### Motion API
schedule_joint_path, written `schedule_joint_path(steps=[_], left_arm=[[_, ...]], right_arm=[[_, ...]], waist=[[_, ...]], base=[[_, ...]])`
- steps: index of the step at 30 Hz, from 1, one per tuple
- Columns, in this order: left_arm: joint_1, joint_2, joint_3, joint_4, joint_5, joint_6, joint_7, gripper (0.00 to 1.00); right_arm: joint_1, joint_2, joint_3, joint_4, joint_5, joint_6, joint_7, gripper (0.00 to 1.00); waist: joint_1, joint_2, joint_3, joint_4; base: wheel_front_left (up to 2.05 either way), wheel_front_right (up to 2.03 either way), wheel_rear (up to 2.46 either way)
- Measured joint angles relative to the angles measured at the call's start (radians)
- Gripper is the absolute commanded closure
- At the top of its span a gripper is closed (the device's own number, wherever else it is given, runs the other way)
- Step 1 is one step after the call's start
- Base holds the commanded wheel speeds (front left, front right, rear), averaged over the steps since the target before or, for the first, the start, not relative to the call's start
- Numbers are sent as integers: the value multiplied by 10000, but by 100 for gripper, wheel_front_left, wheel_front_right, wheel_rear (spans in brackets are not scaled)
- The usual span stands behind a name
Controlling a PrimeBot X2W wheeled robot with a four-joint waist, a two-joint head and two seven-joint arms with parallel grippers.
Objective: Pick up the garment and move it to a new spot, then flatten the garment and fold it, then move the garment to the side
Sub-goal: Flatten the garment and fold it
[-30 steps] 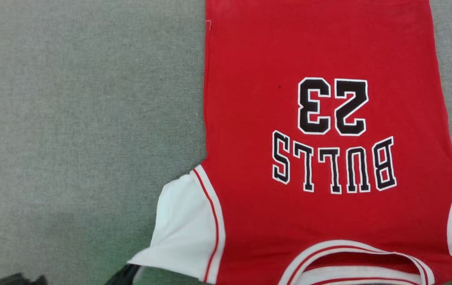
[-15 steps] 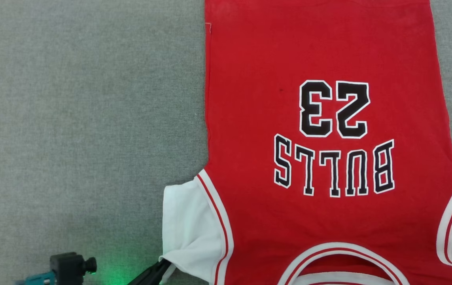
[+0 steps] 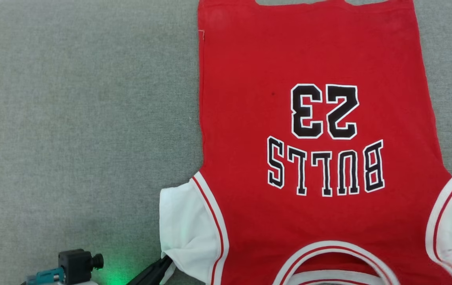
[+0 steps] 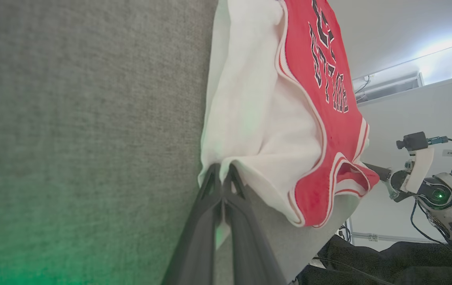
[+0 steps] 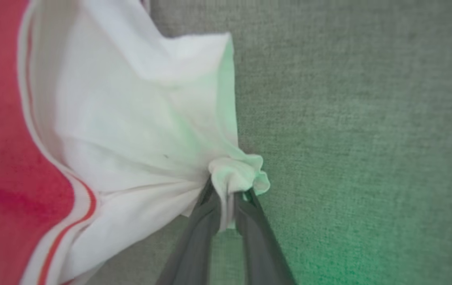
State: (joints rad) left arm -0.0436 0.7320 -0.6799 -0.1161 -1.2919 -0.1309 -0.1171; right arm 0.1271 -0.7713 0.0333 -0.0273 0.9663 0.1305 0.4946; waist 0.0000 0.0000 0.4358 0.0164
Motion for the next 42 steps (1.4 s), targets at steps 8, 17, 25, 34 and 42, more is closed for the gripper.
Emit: schedule_joint_path(steps=[8,17,25,34,42], left_arm=[[279,259,-67,-274,12,0,-347,100],[165,222,-249,-779,362,8,-242,100],[-512,-148,-374,-943,520,6,-138,100],[-1061,-299,-650,-989,625,4,-165,100],[-1515,-301,-972,-1208,715,4,-378,100]], right_arm=[[563,-456,-1197,-1603,855,8,100,0],[983,-1793,-4165,-3183,2079,6,1452,0],[-4156,-2094,-3131,-1195,788,6,1597,0],[-11122,700,564,2911,-2617,6,3325,0],[-13673,1118,1271,5988,-4268,6,4744,0]], waist=[[0,0,-252,-115],[0,0,-259,200],[0,0,180,692],[0,0,898,1215],[0,0,1669,1606]], base=[[0,0,0],[0,0,0],[0,0,0],[0,0,0],[0,0,0]])
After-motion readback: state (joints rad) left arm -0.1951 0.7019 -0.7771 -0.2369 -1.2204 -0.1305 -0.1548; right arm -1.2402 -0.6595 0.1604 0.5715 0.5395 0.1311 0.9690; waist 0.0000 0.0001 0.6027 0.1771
